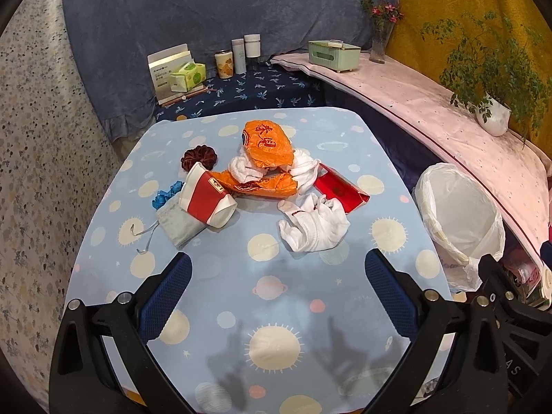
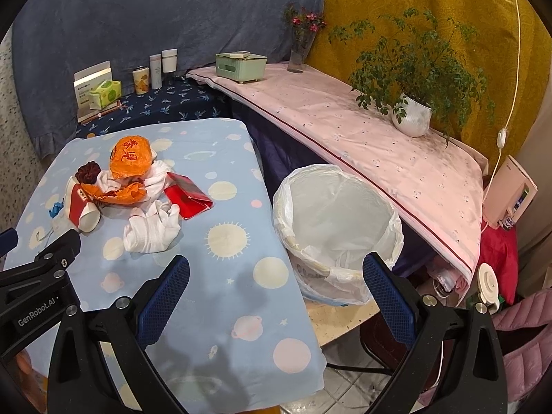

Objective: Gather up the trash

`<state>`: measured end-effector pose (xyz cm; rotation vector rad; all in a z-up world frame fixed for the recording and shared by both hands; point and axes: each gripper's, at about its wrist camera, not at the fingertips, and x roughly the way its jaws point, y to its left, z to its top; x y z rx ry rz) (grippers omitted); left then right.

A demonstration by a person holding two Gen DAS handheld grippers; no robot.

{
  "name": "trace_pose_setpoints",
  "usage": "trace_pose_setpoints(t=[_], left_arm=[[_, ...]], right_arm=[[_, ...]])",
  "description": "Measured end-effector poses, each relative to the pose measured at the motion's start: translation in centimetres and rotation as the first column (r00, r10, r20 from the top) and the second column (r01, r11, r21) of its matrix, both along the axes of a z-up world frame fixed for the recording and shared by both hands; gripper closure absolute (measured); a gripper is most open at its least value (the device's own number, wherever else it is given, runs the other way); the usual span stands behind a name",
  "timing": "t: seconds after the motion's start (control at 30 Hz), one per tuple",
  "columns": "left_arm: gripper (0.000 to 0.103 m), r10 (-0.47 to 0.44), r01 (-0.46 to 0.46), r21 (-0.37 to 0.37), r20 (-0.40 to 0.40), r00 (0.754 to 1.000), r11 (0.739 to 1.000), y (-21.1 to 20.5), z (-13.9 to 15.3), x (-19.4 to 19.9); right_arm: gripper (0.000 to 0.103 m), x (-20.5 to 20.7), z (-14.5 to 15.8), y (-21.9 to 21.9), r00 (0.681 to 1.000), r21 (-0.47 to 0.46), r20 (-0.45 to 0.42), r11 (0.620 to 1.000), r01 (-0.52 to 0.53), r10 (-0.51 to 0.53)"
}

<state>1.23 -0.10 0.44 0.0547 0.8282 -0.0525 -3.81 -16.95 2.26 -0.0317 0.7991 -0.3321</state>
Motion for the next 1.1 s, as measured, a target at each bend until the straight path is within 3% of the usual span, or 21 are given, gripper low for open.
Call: trace_pose_setpoints(t=[1.1], left_arm=[[0.007,0.001,-0.001,-0.012,-0.018,1.0,1.0,-0.06,-0.12,0.5]], right_arm=[[0.007,0.36,0.31,-0.07,1.0,0.012,0.004,1.0,-0.002,0.002]])
